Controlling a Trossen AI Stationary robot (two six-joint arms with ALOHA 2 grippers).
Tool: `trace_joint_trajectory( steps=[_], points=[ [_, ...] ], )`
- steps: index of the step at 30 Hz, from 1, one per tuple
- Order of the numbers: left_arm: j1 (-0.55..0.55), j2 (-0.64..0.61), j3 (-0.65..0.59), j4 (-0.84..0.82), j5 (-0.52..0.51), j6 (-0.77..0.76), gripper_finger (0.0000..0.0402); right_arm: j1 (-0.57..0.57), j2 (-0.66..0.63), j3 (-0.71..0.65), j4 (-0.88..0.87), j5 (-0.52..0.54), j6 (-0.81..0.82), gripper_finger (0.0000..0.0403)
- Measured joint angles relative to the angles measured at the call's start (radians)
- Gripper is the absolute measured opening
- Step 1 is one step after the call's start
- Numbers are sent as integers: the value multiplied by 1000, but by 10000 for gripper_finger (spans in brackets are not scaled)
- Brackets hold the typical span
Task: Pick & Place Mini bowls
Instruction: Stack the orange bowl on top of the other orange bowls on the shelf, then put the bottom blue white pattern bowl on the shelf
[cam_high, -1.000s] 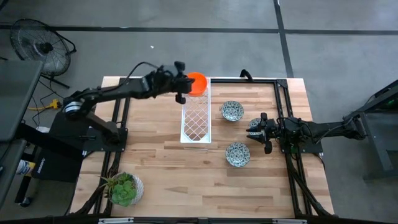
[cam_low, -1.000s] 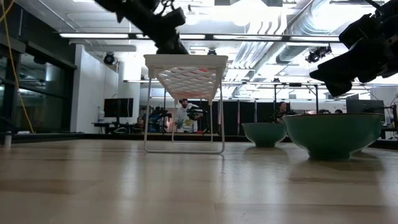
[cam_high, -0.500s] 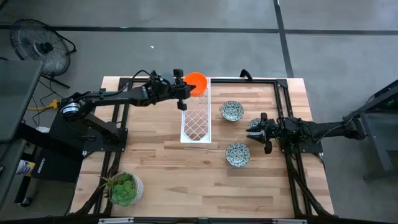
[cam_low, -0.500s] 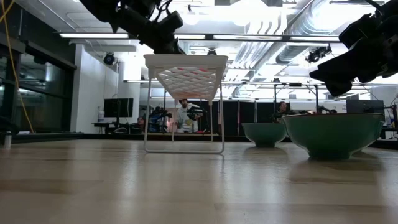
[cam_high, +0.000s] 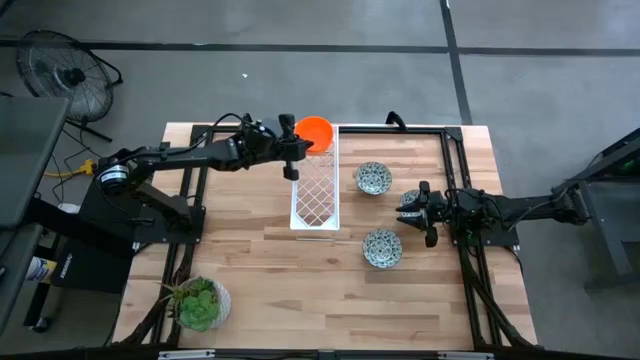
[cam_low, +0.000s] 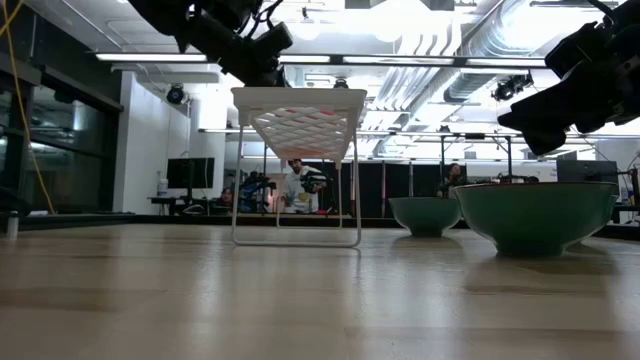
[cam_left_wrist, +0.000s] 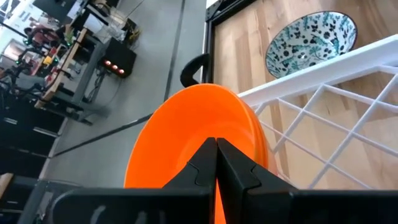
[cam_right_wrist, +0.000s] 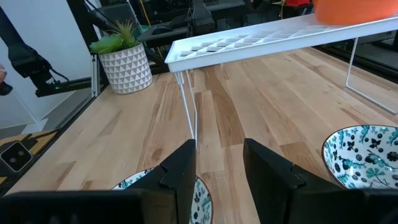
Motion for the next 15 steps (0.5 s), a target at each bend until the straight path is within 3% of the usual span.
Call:
trace_joint_trajectory(
  steps=[15],
  points=[
    [0, -25, 0, -4, -7, 46, 0, 0, 0, 0, 0, 0, 0, 122]
  ],
)
